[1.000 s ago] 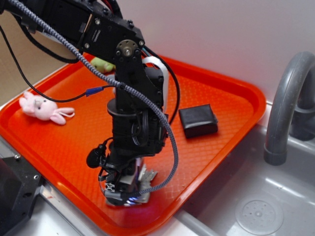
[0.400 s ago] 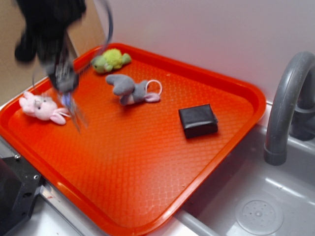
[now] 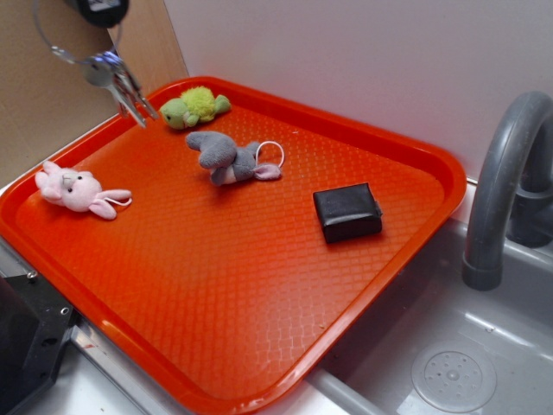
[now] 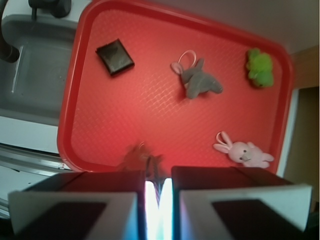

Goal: Grab the silver keys.

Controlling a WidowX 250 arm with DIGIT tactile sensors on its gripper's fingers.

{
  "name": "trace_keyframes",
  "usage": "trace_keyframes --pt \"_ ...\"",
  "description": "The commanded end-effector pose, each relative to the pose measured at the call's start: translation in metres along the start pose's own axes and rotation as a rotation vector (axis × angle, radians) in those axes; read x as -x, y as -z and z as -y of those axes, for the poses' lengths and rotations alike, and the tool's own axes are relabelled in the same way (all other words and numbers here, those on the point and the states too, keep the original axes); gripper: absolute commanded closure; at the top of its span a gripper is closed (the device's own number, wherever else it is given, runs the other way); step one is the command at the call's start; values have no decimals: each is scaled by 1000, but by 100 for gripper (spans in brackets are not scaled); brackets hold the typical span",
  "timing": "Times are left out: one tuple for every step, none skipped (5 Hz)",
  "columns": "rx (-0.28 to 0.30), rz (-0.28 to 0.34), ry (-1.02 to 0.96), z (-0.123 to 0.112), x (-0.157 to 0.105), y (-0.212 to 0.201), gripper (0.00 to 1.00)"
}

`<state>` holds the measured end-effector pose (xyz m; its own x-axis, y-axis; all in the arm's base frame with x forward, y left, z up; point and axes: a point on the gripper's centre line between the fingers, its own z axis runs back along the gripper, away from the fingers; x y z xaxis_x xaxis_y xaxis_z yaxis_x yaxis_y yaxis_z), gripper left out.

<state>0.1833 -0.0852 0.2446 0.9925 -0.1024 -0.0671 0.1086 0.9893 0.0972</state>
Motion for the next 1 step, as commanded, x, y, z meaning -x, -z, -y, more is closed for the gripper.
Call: trace_keyframes --pt "54 8 -100 0 10 5 100"
